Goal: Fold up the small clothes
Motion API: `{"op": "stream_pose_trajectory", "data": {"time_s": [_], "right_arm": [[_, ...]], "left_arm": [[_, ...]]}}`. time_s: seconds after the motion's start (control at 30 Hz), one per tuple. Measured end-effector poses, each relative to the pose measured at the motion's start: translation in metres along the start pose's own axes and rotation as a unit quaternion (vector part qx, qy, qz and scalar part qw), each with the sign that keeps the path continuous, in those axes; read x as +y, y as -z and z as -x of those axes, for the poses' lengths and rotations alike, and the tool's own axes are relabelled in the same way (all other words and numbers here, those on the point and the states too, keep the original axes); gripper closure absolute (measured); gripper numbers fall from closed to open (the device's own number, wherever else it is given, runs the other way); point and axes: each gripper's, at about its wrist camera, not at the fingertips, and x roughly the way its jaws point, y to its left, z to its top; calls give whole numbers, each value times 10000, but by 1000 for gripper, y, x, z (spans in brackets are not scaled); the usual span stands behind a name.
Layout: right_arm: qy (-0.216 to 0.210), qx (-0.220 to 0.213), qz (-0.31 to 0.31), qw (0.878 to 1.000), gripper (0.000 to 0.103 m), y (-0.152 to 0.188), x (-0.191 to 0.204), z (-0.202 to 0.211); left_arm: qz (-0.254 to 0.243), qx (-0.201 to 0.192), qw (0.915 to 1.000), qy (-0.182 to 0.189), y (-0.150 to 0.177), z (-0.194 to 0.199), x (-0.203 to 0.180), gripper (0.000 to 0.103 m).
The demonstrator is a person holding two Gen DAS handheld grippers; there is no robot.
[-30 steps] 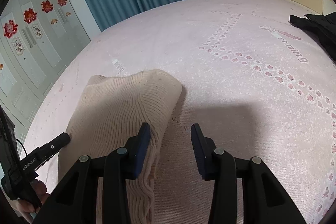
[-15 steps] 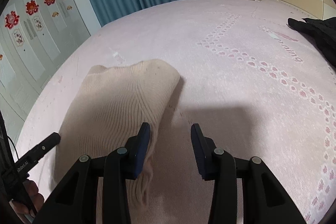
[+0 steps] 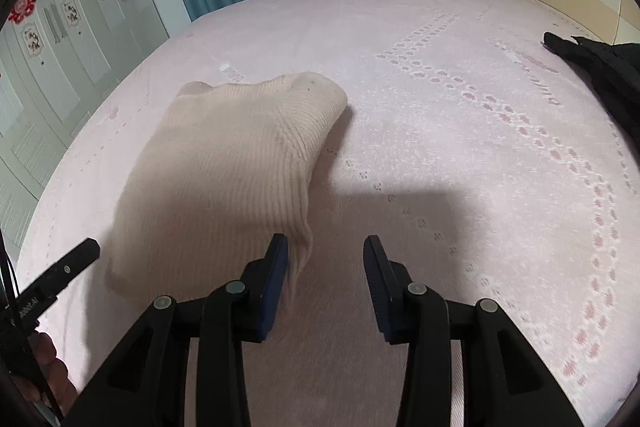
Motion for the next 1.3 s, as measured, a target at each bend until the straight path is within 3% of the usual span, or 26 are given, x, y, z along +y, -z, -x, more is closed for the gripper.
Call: {"op": "stream_pose_trajectory", "data": {"time_s": [0.1, 0.17, 0.37, 0.53, 0.63, 0.73, 0.87, 1.3], "right_arm": [[137, -140, 173, 9997, 63, -2, 11, 38], [139, -243, 193, 9994, 55, -2, 15, 62], [272, -509, 225, 9981, 32, 13, 28, 139], [273, -536, 161, 9981, 31, 27, 27, 184], [281, -620, 147, 9976, 18, 34, 28, 203], [256, -707, 96, 9971, 8, 40, 25, 220], [332, -699, 119, 9969, 3, 45, 24, 231], [439, -746, 122, 9962, 3, 55, 26, 249]], "left_arm": [[-73, -79, 9999, -81, -3, 30, -10, 52], [-118, -155, 9997, -144, -6, 53, -17, 52], [-216, -436, 9986, -229, -6, 128, -42, 33], [-490, -542, 9964, -429, -1, 176, -64, 23], [-542, -568, 9956, -509, 3, 195, -71, 20], [-551, -574, 9952, -563, 4, 210, -76, 17], [-595, -622, 9943, -631, 5, 220, -79, 15], [-694, -639, 9929, -721, 10, 228, -86, 15]]}}
